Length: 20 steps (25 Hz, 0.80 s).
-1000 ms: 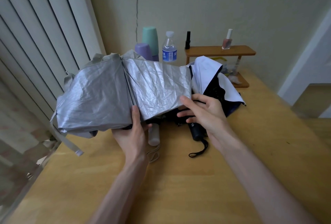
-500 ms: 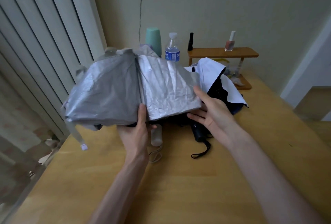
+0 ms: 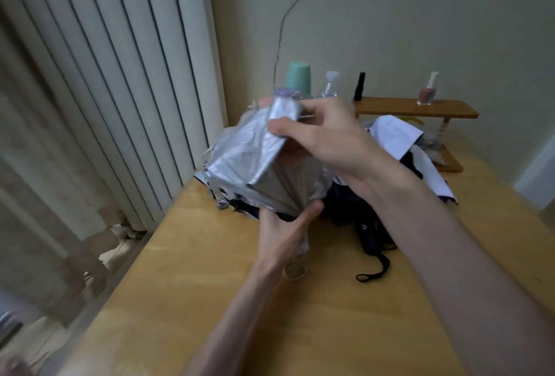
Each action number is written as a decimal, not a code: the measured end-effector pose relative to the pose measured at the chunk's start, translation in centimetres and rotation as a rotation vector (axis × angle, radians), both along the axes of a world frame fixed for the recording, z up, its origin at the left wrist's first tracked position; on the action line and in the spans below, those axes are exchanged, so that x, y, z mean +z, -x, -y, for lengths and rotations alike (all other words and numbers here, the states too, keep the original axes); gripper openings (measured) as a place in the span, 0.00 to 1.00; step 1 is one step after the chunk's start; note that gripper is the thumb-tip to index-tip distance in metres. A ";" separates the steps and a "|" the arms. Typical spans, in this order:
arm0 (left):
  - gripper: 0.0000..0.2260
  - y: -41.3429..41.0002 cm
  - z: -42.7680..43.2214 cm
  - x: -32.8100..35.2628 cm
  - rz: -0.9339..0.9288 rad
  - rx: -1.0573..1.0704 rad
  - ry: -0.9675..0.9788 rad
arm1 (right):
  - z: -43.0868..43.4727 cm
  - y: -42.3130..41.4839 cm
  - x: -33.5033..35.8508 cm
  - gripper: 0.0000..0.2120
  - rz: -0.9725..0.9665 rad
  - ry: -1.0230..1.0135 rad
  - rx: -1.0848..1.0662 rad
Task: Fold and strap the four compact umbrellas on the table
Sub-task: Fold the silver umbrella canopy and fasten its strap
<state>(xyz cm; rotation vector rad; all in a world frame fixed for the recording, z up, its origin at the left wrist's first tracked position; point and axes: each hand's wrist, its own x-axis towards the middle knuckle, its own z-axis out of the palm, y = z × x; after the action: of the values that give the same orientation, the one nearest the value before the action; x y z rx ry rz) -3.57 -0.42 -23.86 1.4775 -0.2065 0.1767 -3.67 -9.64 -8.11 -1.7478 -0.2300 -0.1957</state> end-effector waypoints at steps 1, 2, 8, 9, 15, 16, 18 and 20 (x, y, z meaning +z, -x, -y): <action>0.16 0.4 0.2 0.3 -0.027 -0.005 0.046 | -1.4 -1.1 0.1 0.04 -0.054 0.047 0.050; 0.17 0.7 0.2 0.5 -0.049 -0.032 0.102 | -2.6 -2.1 0.0 0.06 -0.122 0.071 0.115; 0.16 0.8 -0.7 0.8 -0.135 -0.084 0.219 | -2.9 -4.4 -0.6 0.14 0.080 0.165 0.094; 0.17 0.7 -0.8 0.6 -0.155 -0.084 0.227 | -2.3 -4.5 -0.6 0.14 0.212 0.246 0.046; 0.21 0.7 -0.7 0.4 -0.220 -0.133 0.230 | -2.3 -4.2 1.1 0.33 0.328 0.837 0.039; 0.20 0.8 -0.8 0.5 -0.214 -0.139 0.218 | -2.8 -4.6 1.6 0.33 0.308 0.839 0.046; 0.19 1.0 -0.8 0.5 -0.206 -0.137 0.187 | -3.2 -6.0 2.7 0.23 0.292 0.803 0.075; 0.20 0.9 -0.9 0.2 -0.156 -0.118 0.119 | -3.6 -7.4 3.2 0.12 0.304 0.776 0.086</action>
<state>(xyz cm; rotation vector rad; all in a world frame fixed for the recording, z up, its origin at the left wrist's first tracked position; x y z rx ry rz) -4.49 0.50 -23.70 1.3502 -0.1530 -0.0215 3.69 -6.05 -4.91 -2.4666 -0.6688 -0.3398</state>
